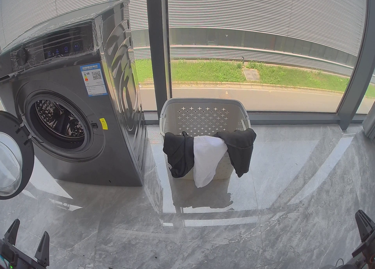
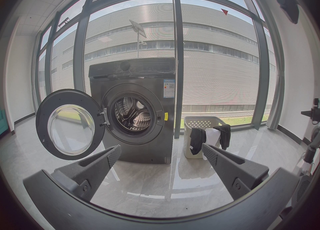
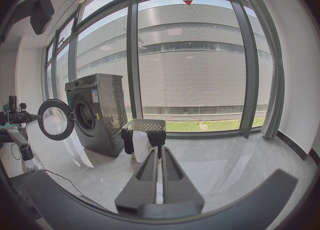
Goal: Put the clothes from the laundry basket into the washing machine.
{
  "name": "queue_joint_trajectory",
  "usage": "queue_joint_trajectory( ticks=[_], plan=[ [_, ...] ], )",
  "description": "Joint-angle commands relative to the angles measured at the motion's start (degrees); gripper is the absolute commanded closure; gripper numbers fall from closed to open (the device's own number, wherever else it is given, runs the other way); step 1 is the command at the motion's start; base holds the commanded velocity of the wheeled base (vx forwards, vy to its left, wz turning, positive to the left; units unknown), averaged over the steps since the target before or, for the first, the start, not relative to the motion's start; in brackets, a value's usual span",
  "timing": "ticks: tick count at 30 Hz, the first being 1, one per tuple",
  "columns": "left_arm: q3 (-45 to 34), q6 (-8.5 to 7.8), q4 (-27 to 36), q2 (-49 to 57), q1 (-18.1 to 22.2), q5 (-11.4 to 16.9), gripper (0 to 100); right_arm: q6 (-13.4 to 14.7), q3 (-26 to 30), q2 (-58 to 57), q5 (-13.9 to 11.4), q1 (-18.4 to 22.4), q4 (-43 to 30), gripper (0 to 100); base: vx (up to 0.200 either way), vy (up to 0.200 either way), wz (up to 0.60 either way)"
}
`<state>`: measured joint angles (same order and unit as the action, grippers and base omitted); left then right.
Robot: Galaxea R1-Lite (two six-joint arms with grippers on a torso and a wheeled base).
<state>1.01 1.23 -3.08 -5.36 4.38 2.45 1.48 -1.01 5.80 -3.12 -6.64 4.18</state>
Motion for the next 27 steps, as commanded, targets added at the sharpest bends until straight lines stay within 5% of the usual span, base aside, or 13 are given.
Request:
queue_joint_trajectory(
  ticks=[1,27],
  plan=[
    [-1.0,0.0,0.0,0.0,0.0,0.0,0,0.0,1.0,0.1,-0.1,0.0,0.0,100,0.0,0.0,0.0],
    [-1.0,-0.09,0.0,0.0,0.0,-0.6,0,0.1,1.0,0.1,-0.1,0.0,0.0,100,0.0,0.0,0.0]
  ],
)
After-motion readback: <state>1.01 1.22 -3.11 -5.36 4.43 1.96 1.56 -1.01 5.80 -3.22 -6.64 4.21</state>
